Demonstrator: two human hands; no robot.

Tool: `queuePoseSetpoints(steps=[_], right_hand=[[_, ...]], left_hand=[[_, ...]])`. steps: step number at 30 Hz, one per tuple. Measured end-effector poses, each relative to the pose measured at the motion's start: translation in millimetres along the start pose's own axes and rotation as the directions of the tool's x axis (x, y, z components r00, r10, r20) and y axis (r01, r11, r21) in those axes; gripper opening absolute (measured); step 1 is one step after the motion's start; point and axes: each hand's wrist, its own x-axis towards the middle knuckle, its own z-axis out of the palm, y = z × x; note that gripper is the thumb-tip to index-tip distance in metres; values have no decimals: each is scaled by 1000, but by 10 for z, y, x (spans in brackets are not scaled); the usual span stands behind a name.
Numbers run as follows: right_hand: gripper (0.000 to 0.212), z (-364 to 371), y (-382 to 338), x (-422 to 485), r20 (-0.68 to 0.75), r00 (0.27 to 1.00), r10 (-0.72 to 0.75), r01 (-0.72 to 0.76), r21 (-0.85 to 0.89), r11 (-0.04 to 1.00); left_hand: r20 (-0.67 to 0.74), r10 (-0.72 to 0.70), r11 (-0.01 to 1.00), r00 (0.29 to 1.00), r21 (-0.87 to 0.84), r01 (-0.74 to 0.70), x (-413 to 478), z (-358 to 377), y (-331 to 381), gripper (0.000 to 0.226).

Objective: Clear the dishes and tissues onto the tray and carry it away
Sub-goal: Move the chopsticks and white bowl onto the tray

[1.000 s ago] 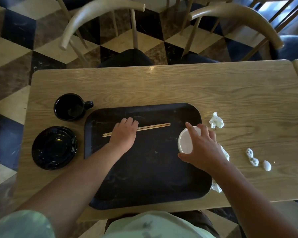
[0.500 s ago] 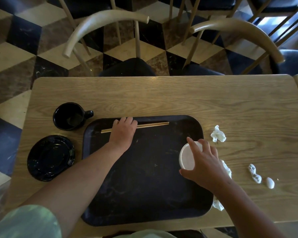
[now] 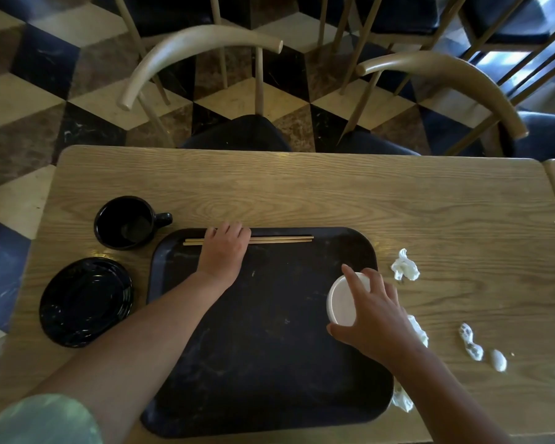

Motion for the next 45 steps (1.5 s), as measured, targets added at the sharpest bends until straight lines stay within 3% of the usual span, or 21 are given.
queuePoseSetpoints(steps=[14, 22, 32, 45], right_hand=[[114, -96, 30, 392, -26, 999, -32, 30, -75, 997], [112, -125, 33, 693, -79, 996, -40, 33, -90, 995], [112, -80, 64, 824, -95, 994, -56, 45, -120, 992], [115, -156, 114, 944, -74, 997, -33, 26, -96, 995]], left_hand=[[68, -17, 997, 998, 78, 11, 23, 51, 14, 30], [-45, -64, 998, 997, -3, 64, -158, 71, 105, 27], [74, -72, 996, 995, -47, 76, -694, 192, 431, 45], [153, -214, 967, 965, -103, 231, -895, 231, 648, 58]])
